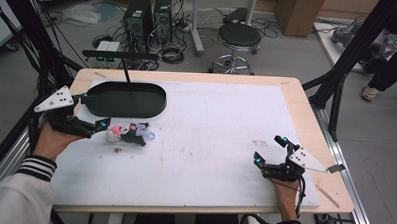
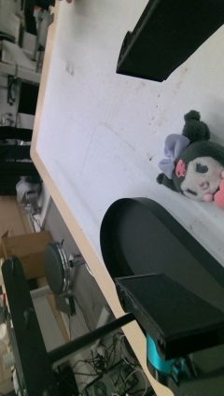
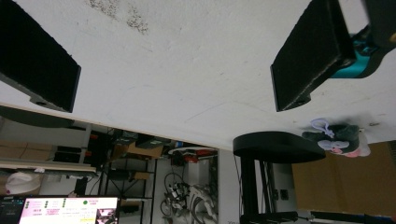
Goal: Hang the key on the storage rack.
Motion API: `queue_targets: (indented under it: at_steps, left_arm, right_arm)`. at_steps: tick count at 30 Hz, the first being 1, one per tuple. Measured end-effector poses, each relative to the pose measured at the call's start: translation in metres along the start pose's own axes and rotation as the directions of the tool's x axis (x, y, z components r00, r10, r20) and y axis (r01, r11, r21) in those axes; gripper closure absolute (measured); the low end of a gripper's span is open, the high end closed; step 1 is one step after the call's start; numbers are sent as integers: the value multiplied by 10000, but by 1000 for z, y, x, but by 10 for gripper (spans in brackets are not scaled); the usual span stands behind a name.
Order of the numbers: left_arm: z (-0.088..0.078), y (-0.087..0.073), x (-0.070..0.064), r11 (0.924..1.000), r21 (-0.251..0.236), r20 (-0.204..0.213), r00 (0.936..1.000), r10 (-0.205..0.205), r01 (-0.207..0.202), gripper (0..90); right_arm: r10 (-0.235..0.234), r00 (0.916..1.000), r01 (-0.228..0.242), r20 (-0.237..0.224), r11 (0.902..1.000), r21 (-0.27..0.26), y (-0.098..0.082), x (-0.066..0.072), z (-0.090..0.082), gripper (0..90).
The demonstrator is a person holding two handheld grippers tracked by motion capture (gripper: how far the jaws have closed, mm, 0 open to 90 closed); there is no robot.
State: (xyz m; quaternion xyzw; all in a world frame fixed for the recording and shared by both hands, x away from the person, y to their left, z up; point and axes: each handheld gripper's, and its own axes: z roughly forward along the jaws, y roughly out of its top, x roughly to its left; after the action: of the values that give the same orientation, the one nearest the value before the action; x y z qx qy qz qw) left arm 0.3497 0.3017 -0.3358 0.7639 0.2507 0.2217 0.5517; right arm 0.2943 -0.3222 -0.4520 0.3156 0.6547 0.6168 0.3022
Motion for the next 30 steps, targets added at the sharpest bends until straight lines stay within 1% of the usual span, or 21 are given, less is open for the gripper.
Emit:
queue_targets:
  at_steps: [2, 3, 6, 8, 9, 12, 13, 14, 16, 18, 19, 21, 22, 23, 24, 25, 26, 27, 28, 29, 30]
  left_arm:
    - [2, 5, 1, 9996, 244, 136, 9998, 143, -146, 17]
    - [2, 5, 1, 9996, 244, 136, 9998, 143, -146, 17]
    - [7, 14, 3, 9977, 553, 443, 9984, 363, -387, 17]
    - [8, 16, 3, 9972, 629, 521, 9979, 384, -417, 17]
    - [11, 18, 5, 9944, 852, 672, 9961, 564, -621, 17]
    - [16, 20, 6, 9908, 1120, 875, 9939, 667, -764, 17]
    - [21, 20, 8, 9851, 1427, 1092, 9907, 813, -965, 17]
    - [23, 20, 9, 9807, 1613, 1186, 9887, 922, -1108, 17]
    - [29, 20, 10, 9693, 2079, 1133, 9875, 1095, -1313, 17]
    - [34, 20, 12, 9593, 2411, 1171, 9857, 1215, -1469, 17]
    - [37, 19, 13, 9555, 2529, 1226, 9846, 1242, -1521, 17]
    - [42, 17, 15, 9435, 2881, 1367, 9822, 1290, -1640, 17]
    - [42, 17, 15, 9435, 2881, 1367, 9822, 1290, -1640, 17]
    - [46, 15, 17, 9317, 3189, 1520, 9797, 1306, -1737, 17]
    - [46, 15, 17, 9317, 3189, 1520, 9797, 1306, -1737, 17]
    - [48, 14, 18, 9261, 3341, 1547, 9795, 1292, -1750, 17]
    - [50, 12, 19, 9231, 3429, 1584, 9793, 1259, -1742, 17]
    - [51, 11, 20, 9173, 3568, 1631, 9786, 1253, -1769, 17]
    - [54, 8, 20, 9071, 3720, 1649, 9757, 1442, -1969, 17]
    - [56, 7, 21, 9027, 3784, 1786, 9731, 1456, -2046, 17]
    - [56, 7, 21, 9027, 3784, 1786, 9731, 1456, -2046, 17]
  right_arm:
    - [-2, 10000, 2, -7, 10000, 2, 0, 0, 0, 6]
    - [20, 10000, -20, -16, 10000, 0, 0, 0, 0, 5]
    - [13, 10000, -13, -10, 10000, -12, 0, 0, 0, 5]
    - [9, 10000, -9, -7, 10000, -6, 0, 0, 0, 5]
    - [9, 10000, -9, -3, 10000, -8, 0, 0, 0, 5]
    - [4, 10000, -4, 0, 10000, -4, 0, 0, 0, 6]
    - [-7, 10000, 7, 14, 10000, -1, 0, 0, 0, 6]
    - [53, 10000, -53, 7, 10000, 38, 0, 1, 0, 6]
    - [2, 10000, -2, 21, 10000, 4, 0, 0, 0, 6]
    - [14, 10000, -14, 12, 10000, -4, 0, 0, 0, 6]
    - [17, 10000, -17, 26, 10000, 0, 0, 0, 0, 6]
    - [20, 10000, -20, 18, 10000, -9, 0, 0, 0, 6]
    - [17, 10000, -17, 24, 10000, -18, 0, 0, 0, 6]
    - [50, 10000, -50, 27, 10000, -11, 0, 0, 0, 5]
    - [53, 10000, -53, 32, 10000, -10, 0, 0, -1, 5]
    - [80, 10000, -80, 25, 10000, -16, 0, 0, -1, 5]
    - [74, 10000, -74, 25, 10000, -15, 0, 0, -1, 6]
    - [69, 10000, -69, 30, 10000, -21, 0, 0, -1, 6]
    - [63, 10000, -63, 29, 10000, -22, 0, 0, -1, 6]
    - [67, 10000, -67, 21, 10000, -19, 0, 0, -1, 6]
    - [68, 10000, -68, 15, 10000, -16, 0, 0, -1, 6]
